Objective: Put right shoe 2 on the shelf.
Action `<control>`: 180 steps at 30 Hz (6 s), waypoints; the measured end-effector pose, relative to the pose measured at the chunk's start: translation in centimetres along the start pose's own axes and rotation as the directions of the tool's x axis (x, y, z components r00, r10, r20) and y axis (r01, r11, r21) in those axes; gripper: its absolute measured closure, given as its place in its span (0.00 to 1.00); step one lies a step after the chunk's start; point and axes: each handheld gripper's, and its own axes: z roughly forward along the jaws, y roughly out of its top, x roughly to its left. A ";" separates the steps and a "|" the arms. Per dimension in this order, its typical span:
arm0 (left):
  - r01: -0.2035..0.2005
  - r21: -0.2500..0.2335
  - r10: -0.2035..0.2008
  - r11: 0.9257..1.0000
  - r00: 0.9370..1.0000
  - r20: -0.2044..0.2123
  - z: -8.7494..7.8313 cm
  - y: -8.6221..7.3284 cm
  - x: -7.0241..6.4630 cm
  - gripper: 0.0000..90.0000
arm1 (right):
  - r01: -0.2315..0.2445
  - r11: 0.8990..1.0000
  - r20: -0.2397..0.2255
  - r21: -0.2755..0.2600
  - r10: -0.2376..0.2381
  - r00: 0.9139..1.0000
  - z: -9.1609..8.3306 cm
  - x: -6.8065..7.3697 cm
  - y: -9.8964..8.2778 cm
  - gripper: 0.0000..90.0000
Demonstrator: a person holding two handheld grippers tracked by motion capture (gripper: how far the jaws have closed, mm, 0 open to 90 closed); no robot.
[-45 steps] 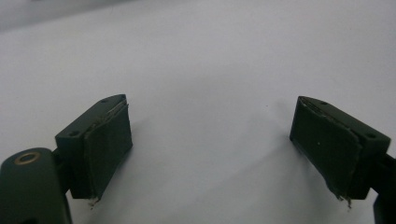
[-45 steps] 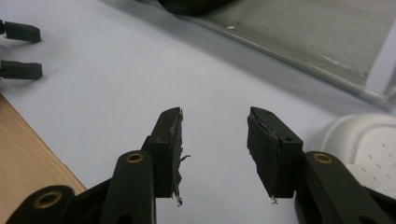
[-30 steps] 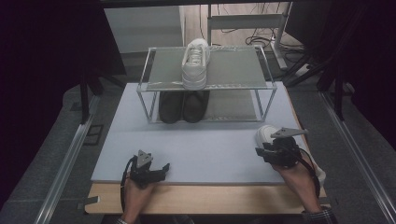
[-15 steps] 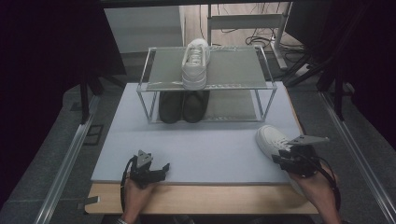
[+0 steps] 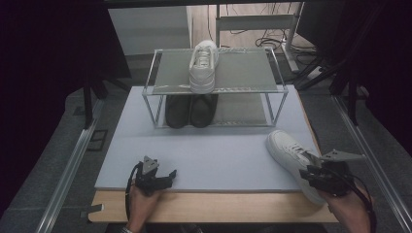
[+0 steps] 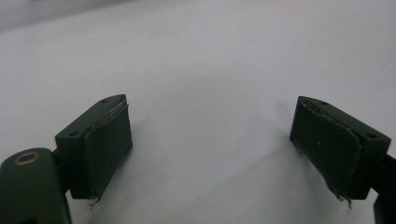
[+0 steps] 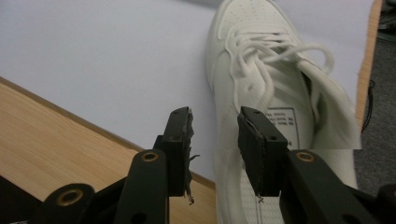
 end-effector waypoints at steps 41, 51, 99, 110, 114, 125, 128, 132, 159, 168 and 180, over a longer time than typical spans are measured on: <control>0.000 0.000 0.000 1.000 1.000 0.000 0.0 0.0 0.0 0.13 | 0.019 1.000 -0.081 0.019 -0.018 0.997 2.5 1.3 2.0 0.95; 0.000 0.000 0.000 1.000 1.000 0.000 0.0 0.0 0.0 0.13 | 0.027 1.000 -0.074 0.016 -0.026 0.997 2.8 1.7 2.3 0.95; 0.002 -0.002 -0.002 1.000 1.000 -0.001 0.0 0.0 0.0 0.13 | 0.155 0.987 -0.181 0.038 -0.146 0.973 8.1 6.5 6.0 0.83; 0.002 -0.002 -0.002 1.000 1.000 -0.001 0.0 0.0 0.0 0.13 | 0.080 0.996 -0.139 -0.034 -0.084 0.987 4.5 3.4 7.0 0.94; -0.001 0.001 0.001 1.000 1.000 -0.001 0.0 0.0 0.0 0.13 | 0.051 0.998 -0.084 -0.029 -0.053 0.995 4.4 1.6 7.0 0.99; -0.001 0.001 0.001 1.000 1.000 -0.001 0.0 0.0 0.0 0.13 | -0.001 1.000 -0.023 0.014 0.001 1.000 8.7 -1.4 4.9 1.00; 0.000 0.001 0.000 1.000 1.000 -0.001 0.0 0.0 0.0 0.13 | -0.014 1.000 -0.037 0.026 0.015 0.999 9.7 -1.9 4.4 1.00; 0.000 0.000 0.000 1.000 1.000 -0.001 0.0 0.0 0.0 0.13 | -0.022 0.999 -0.060 0.033 0.024 0.998 10.6 -1.9 4.1 1.00; -0.001 0.001 0.001 1.000 1.000 -0.001 0.0 0.0 0.0 0.13 | 0.020 0.999 -0.166 0.040 -0.013 0.986 13.2 1.9 5.5 1.00; -0.001 0.001 0.001 1.000 1.000 -0.001 0.0 0.0 0.0 0.13 | 0.062 0.997 -0.213 0.037 -0.053 0.976 14.7 4.7 6.8 1.00; 0.000 0.000 0.000 1.000 1.000 -0.001 0.0 0.0 0.0 0.13 | 0.066 0.998 -0.223 0.012 -0.061 0.973 13.7 5.0 7.1 0.98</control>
